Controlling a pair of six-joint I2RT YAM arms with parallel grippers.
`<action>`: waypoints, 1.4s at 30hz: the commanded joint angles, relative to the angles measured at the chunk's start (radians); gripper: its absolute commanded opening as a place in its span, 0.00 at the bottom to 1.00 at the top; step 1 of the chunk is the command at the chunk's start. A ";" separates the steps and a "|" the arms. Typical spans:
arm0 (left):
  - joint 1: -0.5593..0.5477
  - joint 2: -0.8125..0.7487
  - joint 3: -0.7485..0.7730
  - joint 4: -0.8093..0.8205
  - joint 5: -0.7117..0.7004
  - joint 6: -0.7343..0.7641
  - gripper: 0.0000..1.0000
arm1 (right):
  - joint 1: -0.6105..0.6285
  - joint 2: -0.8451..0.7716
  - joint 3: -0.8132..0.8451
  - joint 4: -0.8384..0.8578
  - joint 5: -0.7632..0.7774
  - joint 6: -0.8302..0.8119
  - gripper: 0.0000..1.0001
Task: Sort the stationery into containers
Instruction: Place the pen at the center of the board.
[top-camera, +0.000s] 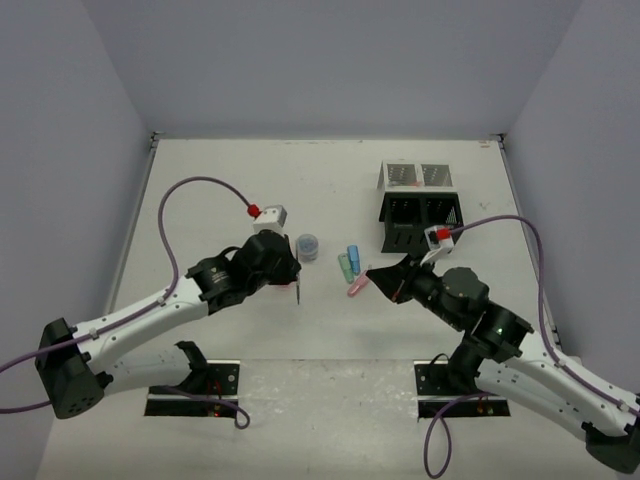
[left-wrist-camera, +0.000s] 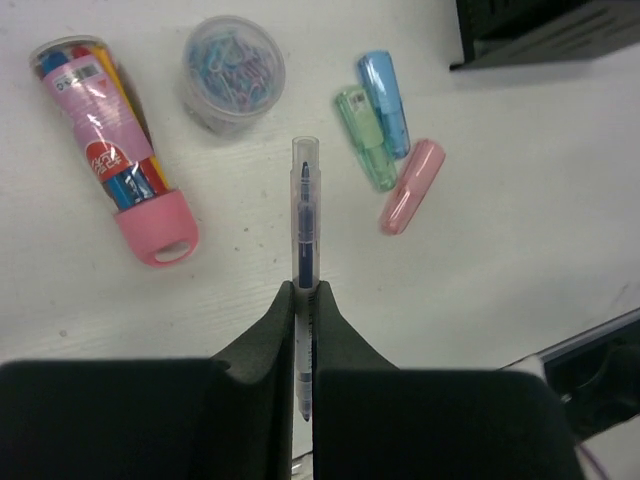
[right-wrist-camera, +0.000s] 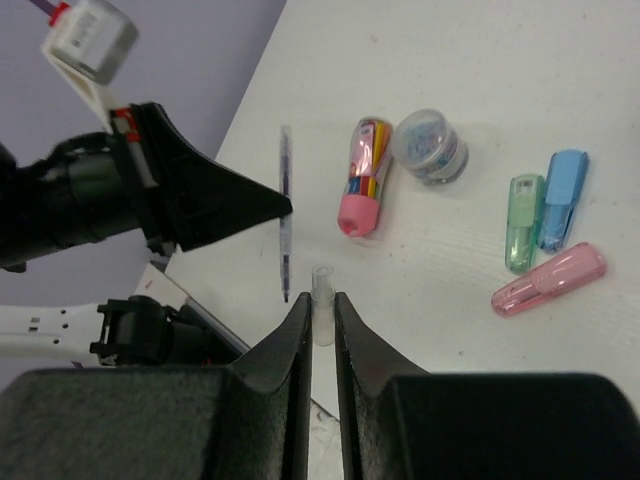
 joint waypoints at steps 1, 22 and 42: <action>-0.004 0.141 0.051 -0.079 0.146 0.301 0.00 | -0.003 -0.021 0.105 -0.133 0.097 -0.099 0.00; -0.210 0.612 0.256 -0.188 0.301 0.737 0.00 | -0.002 -0.190 0.209 -0.316 0.123 -0.155 0.00; -0.213 0.736 0.260 -0.202 0.304 0.743 0.14 | -0.002 -0.203 0.211 -0.325 0.128 -0.169 0.00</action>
